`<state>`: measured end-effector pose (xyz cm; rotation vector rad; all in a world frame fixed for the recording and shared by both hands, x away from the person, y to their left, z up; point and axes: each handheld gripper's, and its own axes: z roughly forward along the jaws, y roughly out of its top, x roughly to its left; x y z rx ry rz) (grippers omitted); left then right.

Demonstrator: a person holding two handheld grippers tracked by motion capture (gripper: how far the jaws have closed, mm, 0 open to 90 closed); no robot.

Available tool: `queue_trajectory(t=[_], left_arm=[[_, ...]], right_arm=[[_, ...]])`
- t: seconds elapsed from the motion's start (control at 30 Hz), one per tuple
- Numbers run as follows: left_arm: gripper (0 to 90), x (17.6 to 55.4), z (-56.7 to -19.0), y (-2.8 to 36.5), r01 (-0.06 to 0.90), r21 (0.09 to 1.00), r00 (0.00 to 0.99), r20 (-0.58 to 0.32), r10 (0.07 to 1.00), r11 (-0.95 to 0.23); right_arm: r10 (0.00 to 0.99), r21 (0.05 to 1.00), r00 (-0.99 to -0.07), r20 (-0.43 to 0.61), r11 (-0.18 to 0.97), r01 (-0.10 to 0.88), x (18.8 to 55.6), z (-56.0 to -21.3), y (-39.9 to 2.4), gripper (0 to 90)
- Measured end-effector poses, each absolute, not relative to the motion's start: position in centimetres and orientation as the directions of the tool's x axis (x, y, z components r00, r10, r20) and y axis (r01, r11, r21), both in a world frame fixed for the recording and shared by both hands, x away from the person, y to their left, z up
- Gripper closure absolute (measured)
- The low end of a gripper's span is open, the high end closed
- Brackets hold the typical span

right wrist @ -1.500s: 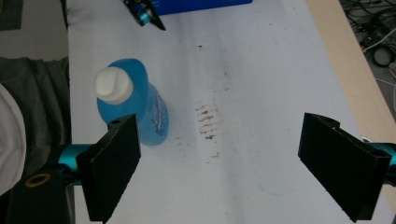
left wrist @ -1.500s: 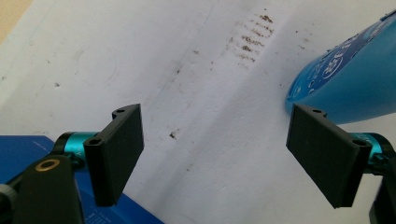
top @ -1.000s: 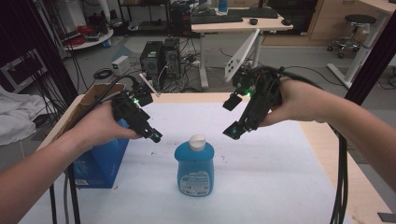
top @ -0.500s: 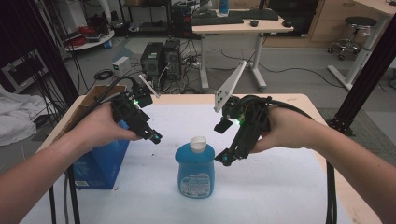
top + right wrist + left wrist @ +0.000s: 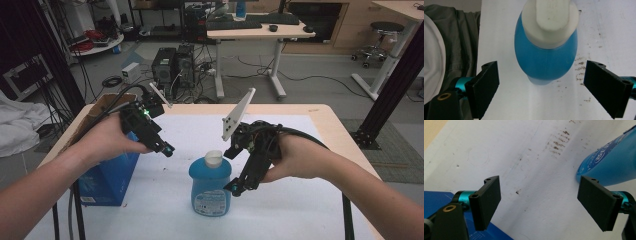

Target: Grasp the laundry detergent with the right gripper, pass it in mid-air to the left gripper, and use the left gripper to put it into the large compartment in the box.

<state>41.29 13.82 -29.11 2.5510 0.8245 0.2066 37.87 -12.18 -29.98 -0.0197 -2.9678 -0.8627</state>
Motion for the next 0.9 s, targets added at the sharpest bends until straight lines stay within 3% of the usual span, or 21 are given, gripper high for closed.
queue_trajectory(t=[0.9], left_arm=[[19.1, 41.3, -28.9, 13.7, 0.515, 0.463, 0.812, 0.008, 0.584, -0.721]], right_arm=[[0.046, 0.578, -0.996, 0.072, 0.813, 0.079, 37.4, -32.5, -11.6, 12.7]])
